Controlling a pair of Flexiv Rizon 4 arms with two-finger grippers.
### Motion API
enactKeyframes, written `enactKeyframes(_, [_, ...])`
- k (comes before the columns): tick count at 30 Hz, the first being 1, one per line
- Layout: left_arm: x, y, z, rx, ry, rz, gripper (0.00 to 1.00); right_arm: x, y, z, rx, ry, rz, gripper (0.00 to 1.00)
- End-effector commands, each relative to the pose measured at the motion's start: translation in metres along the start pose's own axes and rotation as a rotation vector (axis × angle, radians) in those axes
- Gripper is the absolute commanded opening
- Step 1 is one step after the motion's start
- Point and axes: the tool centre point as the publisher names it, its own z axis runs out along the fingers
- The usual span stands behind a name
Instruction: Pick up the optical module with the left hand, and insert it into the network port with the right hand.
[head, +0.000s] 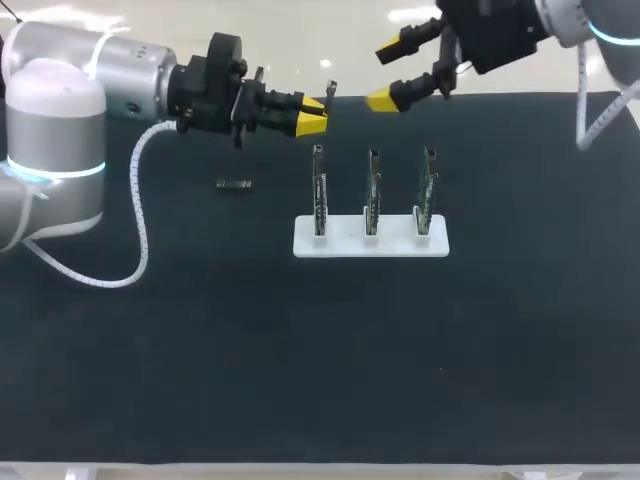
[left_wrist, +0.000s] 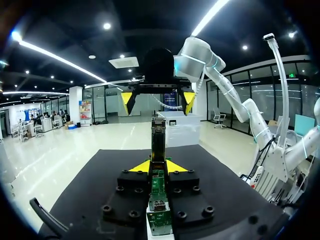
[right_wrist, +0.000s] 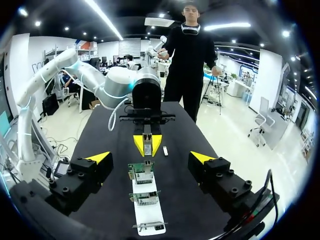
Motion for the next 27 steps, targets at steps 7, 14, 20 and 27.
enactKeyframes(7, [0.0,0.001,0.0,0.001,0.0,0.0,0.0,-0.012,-0.017,0.03,-0.048,-0.005,-0.008,1.0])
enactKeyframes(14, [0.0,0.001,0.0,0.001,0.0,0.0,0.0,-0.015,-0.013,0.045,-0.058,-0.023,0.005,1.0])
enactKeyframes(20, [0.0,0.001,0.0,0.001,0.0,0.0,0.0,-0.02,-0.006,0.051,-0.039,-0.022,0.016,1.0])
enactKeyframes(27, [0.0,0.001,0.0,0.001,0.0,0.0,0.0,-0.02,0.006,0.059,0.024,-0.023,0.026,1.0])
